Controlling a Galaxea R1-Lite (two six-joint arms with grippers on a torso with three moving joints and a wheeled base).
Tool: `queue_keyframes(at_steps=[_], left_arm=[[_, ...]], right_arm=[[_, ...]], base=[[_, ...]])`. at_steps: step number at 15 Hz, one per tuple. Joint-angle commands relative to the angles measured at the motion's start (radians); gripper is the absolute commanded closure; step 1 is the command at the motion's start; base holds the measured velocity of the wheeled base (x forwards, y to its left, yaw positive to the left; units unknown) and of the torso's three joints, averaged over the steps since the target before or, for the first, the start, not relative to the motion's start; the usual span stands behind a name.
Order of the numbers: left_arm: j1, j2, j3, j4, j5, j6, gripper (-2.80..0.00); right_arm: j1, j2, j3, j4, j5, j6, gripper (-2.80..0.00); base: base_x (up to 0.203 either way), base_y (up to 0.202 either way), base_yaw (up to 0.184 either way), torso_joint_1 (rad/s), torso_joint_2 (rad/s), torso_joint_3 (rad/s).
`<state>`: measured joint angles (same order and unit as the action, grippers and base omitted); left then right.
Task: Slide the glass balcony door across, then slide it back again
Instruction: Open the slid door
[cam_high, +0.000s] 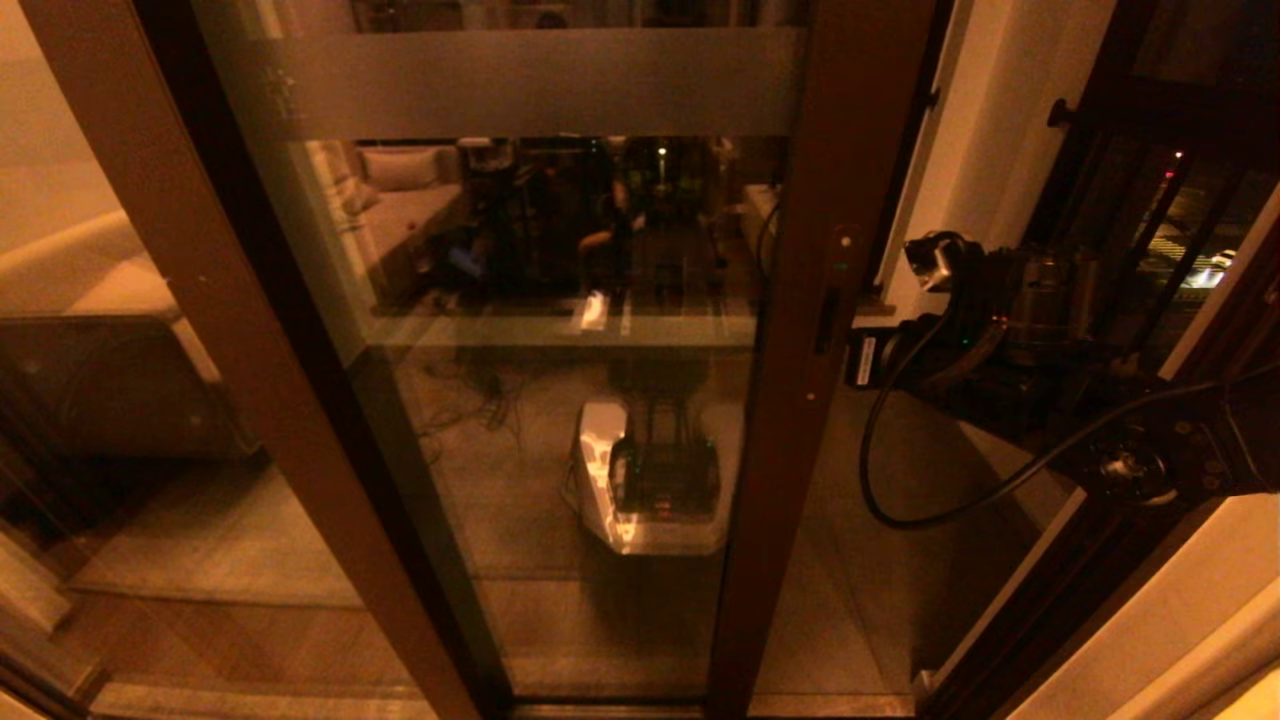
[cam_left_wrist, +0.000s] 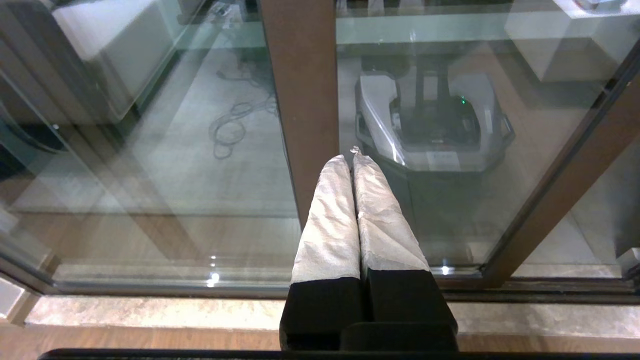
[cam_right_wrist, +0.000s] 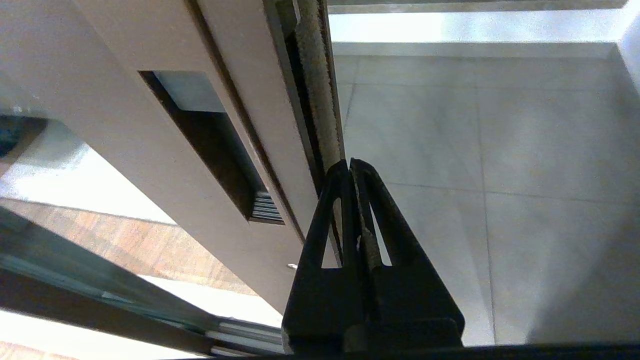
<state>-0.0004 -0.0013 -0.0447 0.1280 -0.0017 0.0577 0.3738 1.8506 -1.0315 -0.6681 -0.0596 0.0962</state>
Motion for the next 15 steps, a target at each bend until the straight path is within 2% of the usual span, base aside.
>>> queue_keyframes(at_steps=[1, 15], left_arm=[[0.000, 0.000, 0.000, 0.001, 0.000, 0.001, 0.00], [0.000, 0.000, 0.000, 0.001, 0.000, 0.001, 0.00]], right_arm=[[0.006, 0.005, -0.001, -0.002, 0.004, 0.000, 0.00], [0.079, 0.034, -0.044, -0.002, 0.001, 0.000, 0.00]], base=[[0.000, 0.000, 0.000, 0.000, 0.00, 0.000], [0.000, 0.000, 0.000, 0.000, 0.00, 0.000]])
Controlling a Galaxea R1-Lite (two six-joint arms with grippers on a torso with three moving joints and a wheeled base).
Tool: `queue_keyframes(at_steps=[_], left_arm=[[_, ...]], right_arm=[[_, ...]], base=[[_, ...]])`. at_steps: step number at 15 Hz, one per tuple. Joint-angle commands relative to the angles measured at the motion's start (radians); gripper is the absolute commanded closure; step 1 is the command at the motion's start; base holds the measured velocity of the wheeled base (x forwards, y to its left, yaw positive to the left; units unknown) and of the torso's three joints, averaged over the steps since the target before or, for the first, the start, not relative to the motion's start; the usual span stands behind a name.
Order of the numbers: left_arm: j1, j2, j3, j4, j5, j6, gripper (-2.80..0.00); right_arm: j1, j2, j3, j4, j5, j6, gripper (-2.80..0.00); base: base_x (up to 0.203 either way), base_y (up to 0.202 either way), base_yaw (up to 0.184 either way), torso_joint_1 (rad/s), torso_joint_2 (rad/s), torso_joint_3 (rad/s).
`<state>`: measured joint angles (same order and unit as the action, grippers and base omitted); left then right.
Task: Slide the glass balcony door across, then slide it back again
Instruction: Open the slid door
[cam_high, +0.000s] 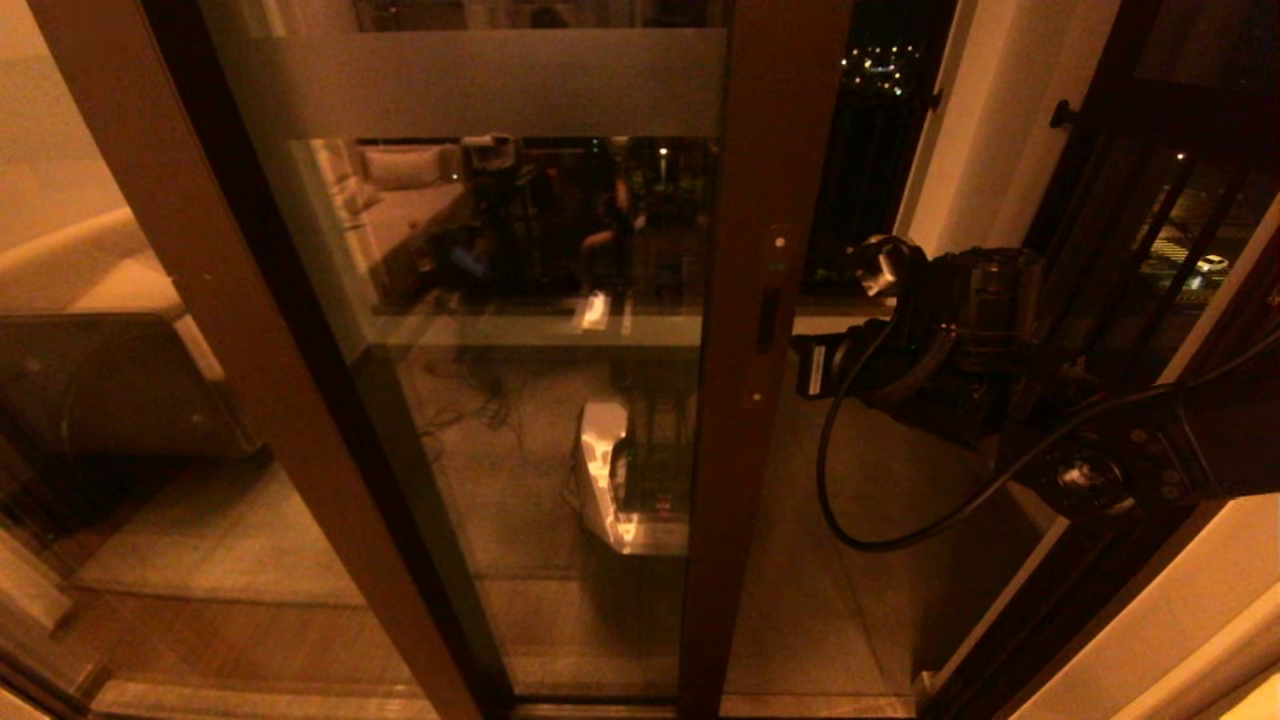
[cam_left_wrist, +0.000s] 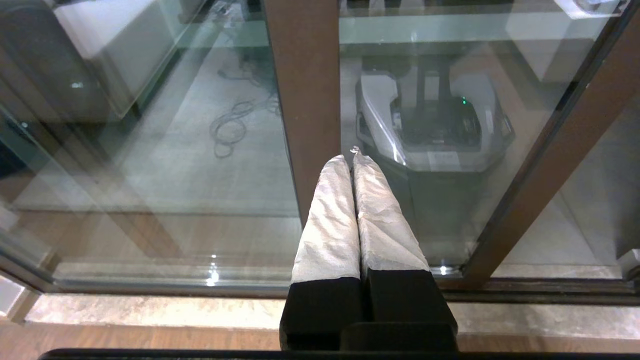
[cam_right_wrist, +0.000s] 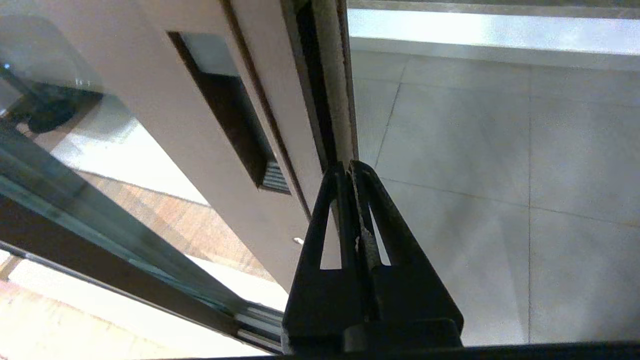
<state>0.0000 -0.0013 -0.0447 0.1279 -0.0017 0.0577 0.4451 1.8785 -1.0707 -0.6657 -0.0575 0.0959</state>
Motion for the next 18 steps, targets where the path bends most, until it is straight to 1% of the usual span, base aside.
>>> queue_keyframes(at_steps=[1, 4, 8, 18], left_arm=[[0.000, 0.000, 0.000, 0.001, 0.000, 0.001, 0.00], [0.000, 0.000, 0.000, 0.001, 0.000, 0.001, 0.00], [0.000, 0.000, 0.000, 0.001, 0.000, 0.001, 0.00], [0.000, 0.000, 0.000, 0.001, 0.000, 0.001, 0.00]], right_arm=[[0.015, 0.007, -0.006, -0.005, -0.002, 0.001, 0.00], [0.018, 0.008, -0.008, -0.005, -0.001, -0.001, 0.00], [0.048, 0.011, -0.014, -0.006, -0.001, -0.001, 0.00], [0.056, 0.038, -0.043, -0.006, -0.001, 0.003, 0.00]], base=[[0.000, 0.000, 0.000, 0.000, 0.00, 0.000], [0.000, 0.000, 0.000, 0.000, 0.00, 0.000], [0.000, 0.000, 0.000, 0.000, 0.00, 0.000], [0.000, 0.000, 0.000, 0.000, 0.00, 0.000]])
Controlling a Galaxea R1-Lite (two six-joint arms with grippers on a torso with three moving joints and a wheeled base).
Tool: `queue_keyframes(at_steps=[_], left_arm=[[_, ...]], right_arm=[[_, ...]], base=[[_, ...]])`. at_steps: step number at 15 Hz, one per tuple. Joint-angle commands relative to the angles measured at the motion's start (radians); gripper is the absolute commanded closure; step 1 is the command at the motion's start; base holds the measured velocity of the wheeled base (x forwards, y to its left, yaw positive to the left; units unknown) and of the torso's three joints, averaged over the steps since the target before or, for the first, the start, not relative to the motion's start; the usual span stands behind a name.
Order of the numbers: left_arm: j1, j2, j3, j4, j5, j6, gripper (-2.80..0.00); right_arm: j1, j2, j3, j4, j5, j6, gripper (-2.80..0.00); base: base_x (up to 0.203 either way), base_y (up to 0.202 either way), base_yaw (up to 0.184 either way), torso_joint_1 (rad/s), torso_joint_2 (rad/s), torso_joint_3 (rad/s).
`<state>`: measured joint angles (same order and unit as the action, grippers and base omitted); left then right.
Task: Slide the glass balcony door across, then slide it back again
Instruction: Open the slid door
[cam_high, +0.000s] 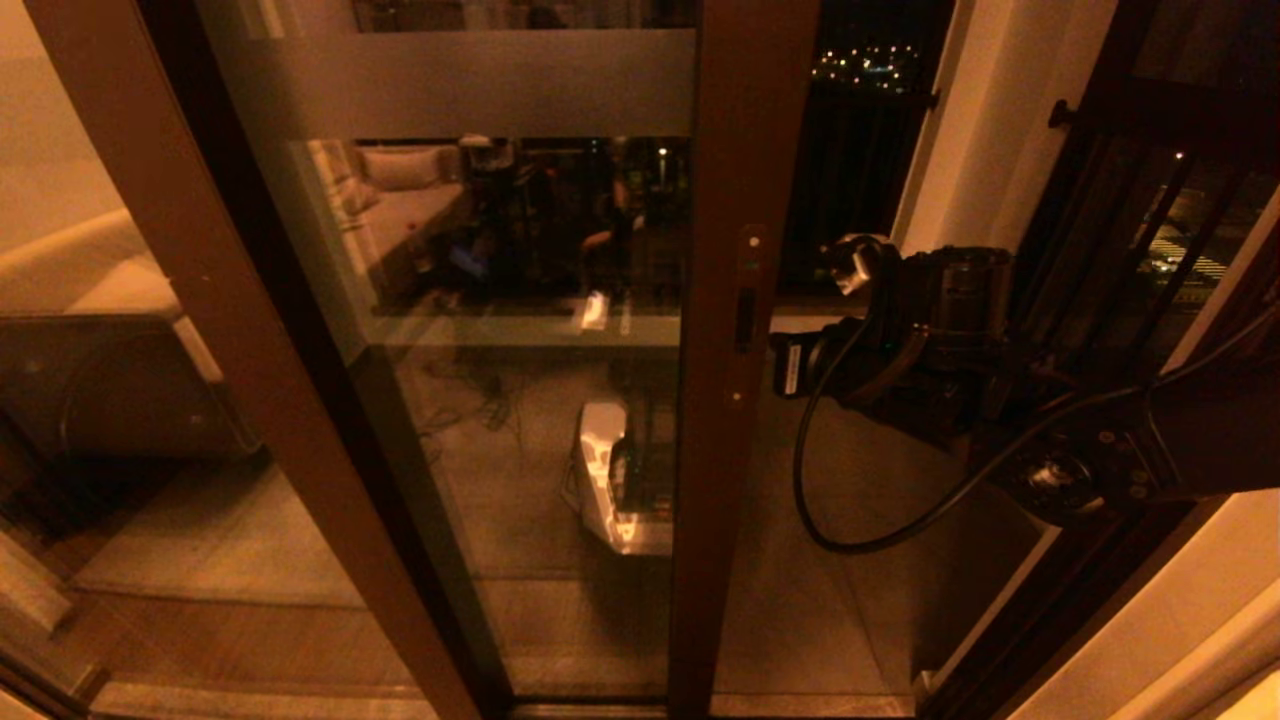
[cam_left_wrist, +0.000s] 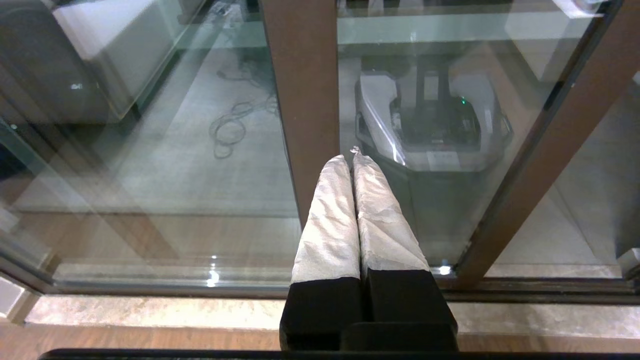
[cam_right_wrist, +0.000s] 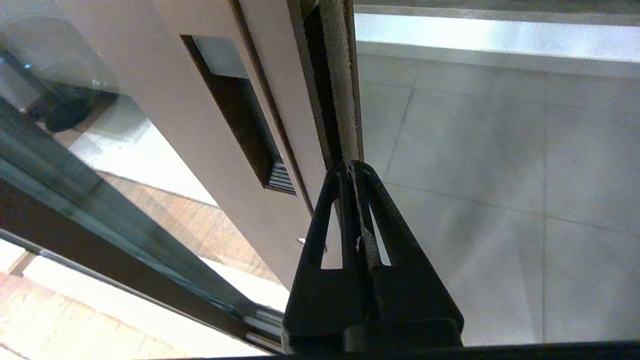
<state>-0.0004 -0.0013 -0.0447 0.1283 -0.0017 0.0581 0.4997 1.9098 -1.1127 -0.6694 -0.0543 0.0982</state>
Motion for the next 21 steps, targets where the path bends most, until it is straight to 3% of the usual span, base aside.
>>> queue_keyframes(at_steps=[1, 6, 11, 13, 18, 21], left_arm=[[0.000, 0.000, 0.000, 0.001, 0.000, 0.000, 0.00], [0.000, 0.000, 0.000, 0.001, 0.000, 0.000, 0.00], [0.000, 0.000, 0.000, 0.001, 0.000, 0.000, 0.00], [0.000, 0.000, 0.000, 0.001, 0.000, 0.000, 0.00], [0.000, 0.000, 0.000, 0.001, 0.000, 0.000, 0.00], [0.000, 0.000, 0.000, 0.001, 0.000, 0.000, 0.00]], right_arm=[[0.014, 0.011, -0.001, -0.002, -0.004, 0.012, 0.00], [0.066, 0.046, -0.032, -0.003, -0.006, 0.045, 0.00], [0.068, 0.046, -0.032, -0.003, -0.009, 0.057, 0.00], [0.064, 0.028, -0.009, -0.004, -0.054, 0.055, 0.00], [0.066, -0.186, 0.140, 0.010, -0.056, 0.055, 0.00], [0.081, -0.423, 0.250, 0.104, -0.057, 0.055, 0.00]], base=[[0.000, 0.000, 0.000, 0.000, 0.00, 0.000], [0.000, 0.000, 0.000, 0.000, 0.00, 0.000], [0.000, 0.000, 0.000, 0.000, 0.00, 0.000], [0.000, 0.000, 0.000, 0.000, 0.00, 0.000], [0.000, 0.000, 0.000, 0.000, 0.00, 0.000], [0.000, 0.000, 0.000, 0.000, 0.00, 0.000]])
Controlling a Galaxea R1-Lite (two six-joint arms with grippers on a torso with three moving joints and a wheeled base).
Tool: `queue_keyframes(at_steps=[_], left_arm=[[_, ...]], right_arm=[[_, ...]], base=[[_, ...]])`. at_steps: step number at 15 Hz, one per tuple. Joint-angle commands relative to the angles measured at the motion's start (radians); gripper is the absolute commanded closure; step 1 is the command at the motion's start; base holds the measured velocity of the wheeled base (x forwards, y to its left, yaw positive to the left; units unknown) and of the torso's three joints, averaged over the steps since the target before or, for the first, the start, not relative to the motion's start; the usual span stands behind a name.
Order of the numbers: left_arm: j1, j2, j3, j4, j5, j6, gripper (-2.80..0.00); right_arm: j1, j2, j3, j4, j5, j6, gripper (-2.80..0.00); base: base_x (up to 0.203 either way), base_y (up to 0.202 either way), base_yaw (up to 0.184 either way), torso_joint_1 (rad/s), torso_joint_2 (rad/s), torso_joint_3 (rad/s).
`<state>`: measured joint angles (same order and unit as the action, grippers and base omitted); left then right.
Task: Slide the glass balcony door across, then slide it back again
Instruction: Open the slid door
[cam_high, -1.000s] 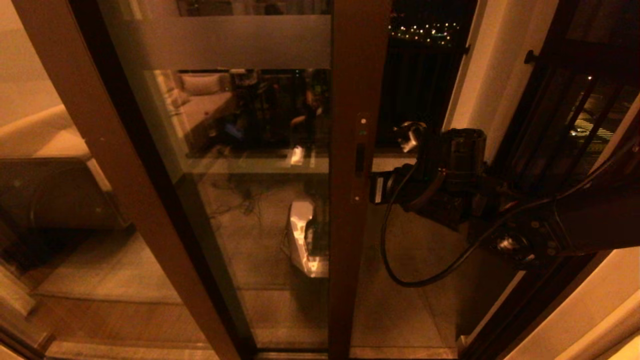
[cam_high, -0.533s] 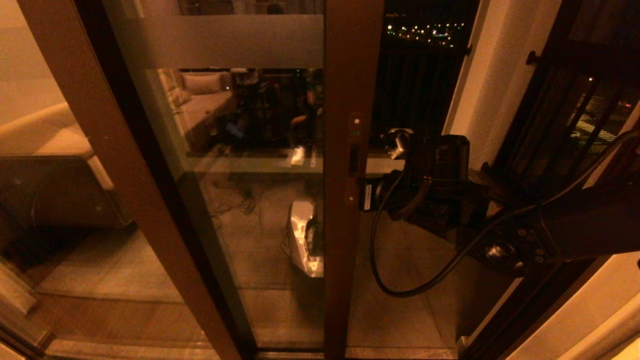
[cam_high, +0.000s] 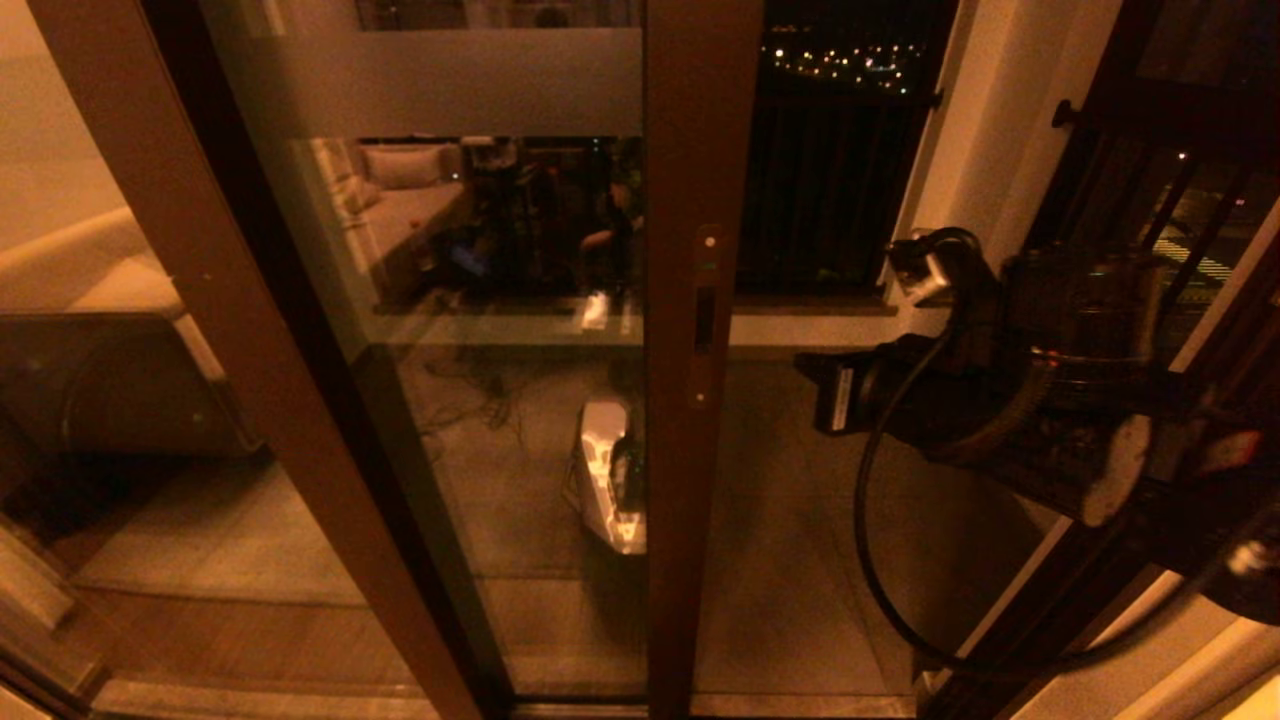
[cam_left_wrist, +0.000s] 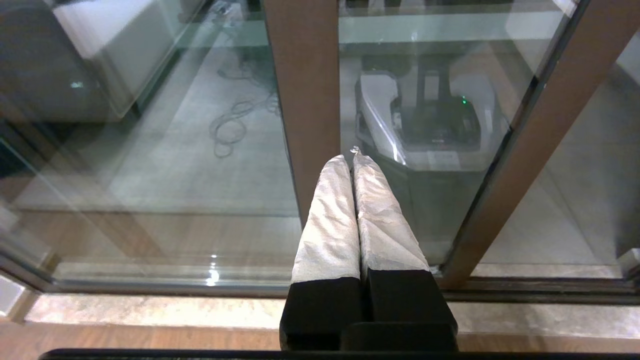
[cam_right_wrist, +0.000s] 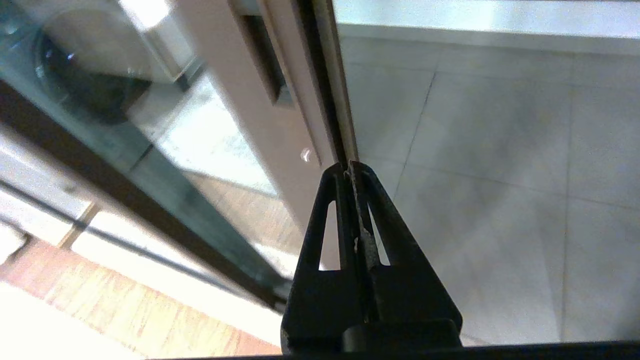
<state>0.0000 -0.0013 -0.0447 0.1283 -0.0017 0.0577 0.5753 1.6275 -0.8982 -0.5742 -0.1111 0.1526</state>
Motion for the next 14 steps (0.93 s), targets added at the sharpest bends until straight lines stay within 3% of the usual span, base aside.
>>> queue_keyframes(at_steps=[1, 5, 7, 9, 11, 14], left_arm=[[0.000, 0.000, 0.000, 0.001, 0.000, 0.001, 0.00], [0.000, 0.000, 0.000, 0.001, 0.000, 0.001, 0.00], [0.000, 0.000, 0.000, 0.001, 0.000, 0.001, 0.00], [0.000, 0.000, 0.000, 0.001, 0.000, 0.001, 0.00], [0.000, 0.000, 0.000, 0.001, 0.000, 0.001, 0.00], [0.000, 0.000, 0.000, 0.001, 0.000, 0.001, 0.00]], right_arm=[[0.012, -0.235, 0.082, 0.043, -0.003, 0.001, 0.00], [0.029, -0.703, 0.236, 0.280, -0.051, -0.003, 0.00], [0.027, -0.962, 0.240, 0.516, -0.090, -0.023, 0.00], [-0.008, -1.175, 0.165, 0.886, -0.120, -0.048, 0.00], [-0.134, -1.285, 0.010, 1.192, -0.136, -0.081, 0.00], [-0.398, -1.332, -0.123, 1.363, -0.125, -0.179, 0.00]], base=[[0.000, 0.000, 0.000, 0.000, 0.00, 0.000], [0.000, 0.000, 0.000, 0.000, 0.00, 0.000], [0.000, 0.000, 0.000, 0.000, 0.00, 0.000], [0.000, 0.000, 0.000, 0.000, 0.00, 0.000], [0.000, 0.000, 0.000, 0.000, 0.00, 0.000], [0.000, 0.000, 0.000, 0.000, 0.00, 0.000]])
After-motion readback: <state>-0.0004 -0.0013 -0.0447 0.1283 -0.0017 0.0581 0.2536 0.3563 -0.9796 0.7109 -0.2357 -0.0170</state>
